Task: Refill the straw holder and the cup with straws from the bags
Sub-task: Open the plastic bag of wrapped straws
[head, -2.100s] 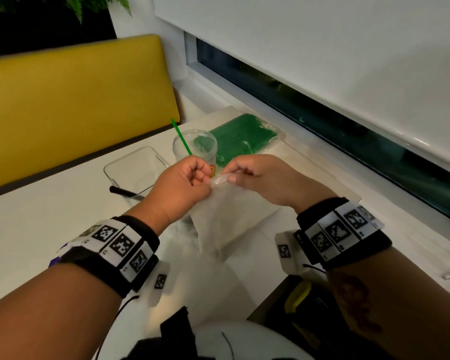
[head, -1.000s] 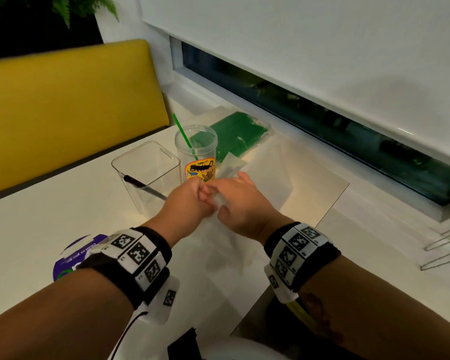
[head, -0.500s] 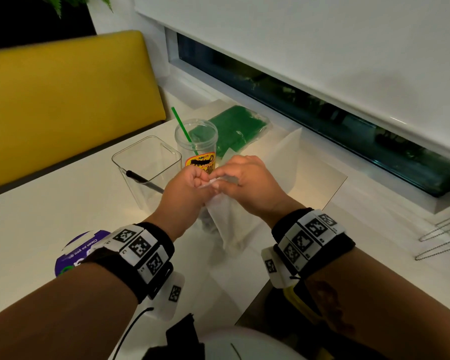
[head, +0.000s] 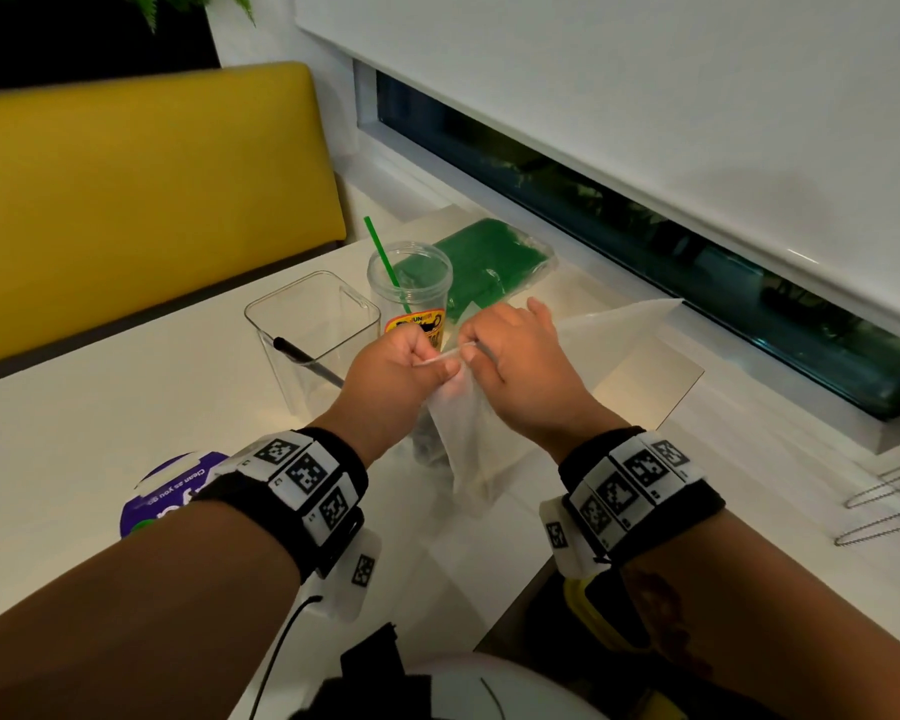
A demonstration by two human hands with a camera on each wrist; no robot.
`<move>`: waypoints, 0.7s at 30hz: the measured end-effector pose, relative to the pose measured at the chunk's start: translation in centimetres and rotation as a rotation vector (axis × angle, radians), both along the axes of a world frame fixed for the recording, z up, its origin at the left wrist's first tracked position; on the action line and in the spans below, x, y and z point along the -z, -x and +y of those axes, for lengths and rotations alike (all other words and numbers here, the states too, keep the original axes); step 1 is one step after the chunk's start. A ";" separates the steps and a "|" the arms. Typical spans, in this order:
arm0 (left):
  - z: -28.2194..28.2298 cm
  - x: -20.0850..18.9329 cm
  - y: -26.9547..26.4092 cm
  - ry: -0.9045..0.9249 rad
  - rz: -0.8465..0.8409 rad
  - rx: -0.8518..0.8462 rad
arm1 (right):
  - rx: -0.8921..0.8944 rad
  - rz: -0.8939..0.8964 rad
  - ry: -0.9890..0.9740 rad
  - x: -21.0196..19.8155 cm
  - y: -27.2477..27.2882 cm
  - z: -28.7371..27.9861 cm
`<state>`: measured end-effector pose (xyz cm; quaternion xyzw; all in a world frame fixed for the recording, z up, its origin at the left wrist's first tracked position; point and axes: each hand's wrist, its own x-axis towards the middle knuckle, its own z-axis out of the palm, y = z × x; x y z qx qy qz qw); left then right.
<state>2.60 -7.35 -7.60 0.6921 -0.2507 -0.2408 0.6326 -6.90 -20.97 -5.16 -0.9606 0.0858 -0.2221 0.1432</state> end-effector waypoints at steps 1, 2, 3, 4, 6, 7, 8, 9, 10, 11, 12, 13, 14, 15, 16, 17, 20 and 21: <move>0.1 0.0 -0.2 0.005 0.012 -0.008 | 0.029 -0.001 0.011 0.0 0.2 -0.5; 0.2 0.2 -0.4 0.001 0.014 -0.013 | 0.067 0.011 0.015 -0.1 0.4 -1.2; 0.4 0.3 -0.4 -0.008 0.003 -0.010 | 0.110 0.031 0.012 -0.1 0.6 -1.8; 0.6 0.3 -0.4 -0.023 -0.015 0.007 | 0.151 0.050 0.002 -0.2 0.9 -2.5; 1.1 0.1 -0.2 -0.046 -0.051 0.087 | 0.195 0.065 -0.017 -0.2 1.5 -3.4; 1.3 -0.2 0.0 -0.052 -0.064 0.143 | 0.192 0.063 -0.025 -0.4 1.6 -3.5; 1.4 -0.5 0.1 -0.053 -0.063 0.202 | 0.171 0.057 -0.028 -0.6 1.7 -3.3; 1.4 -1.1 0.3 -0.055 -0.055 0.255 | 0.136 0.047 -0.026 -0.8 1.7 -2.9; 1.2 -1.7 0.5 -0.060 -0.025 0.298 | 0.094 0.034 -0.014 -1.1 1.7 -2.4; 1.0 -2.3 0.7 -0.059 0.036 0.342 | 0.048 0.021 0.007 -1.4 1.6 -1.9; 0.7 -2.8 0.8 -0.055 0.135 0.388 | 0.002 0.013 0.036 -1.5 1.5 -1.2; 0.6 -3.3 1.0 -0.052 0.262 0.439 | -0.041 0.008 0.066 -1.6 1.4 -0.6; 0.5 -3.6 1.0 -0.046 0.384 0.490 | -0.078 0.003 0.088 -1.6 1.3 -0.2; 0.5 -3.5 0.6 -0.046 0.478 0.542 | -0.107 -0.005 0.096 -1.4 1.3 0.0; 0.7 -3.4 0.3 -0.048 0.548 0.595 | -0.125 -0.014 0.090 -1.3 1.4 0.2; 0.9 -3.1 0.0 -0.045 0.598 0.632 | -0.133 -0.020 0.074 -1.2 1.5 0.3; 1.5 -2.4 -0.5 -0.048 0.567 0.532 | -0.158 -0.032 0.026 -0.8 1.8 0.5; 1.5 -2.0 -0.5 -0.061 0.473 0.461 | -0.169 -0.036 0.020 -0.5 1.9 0.6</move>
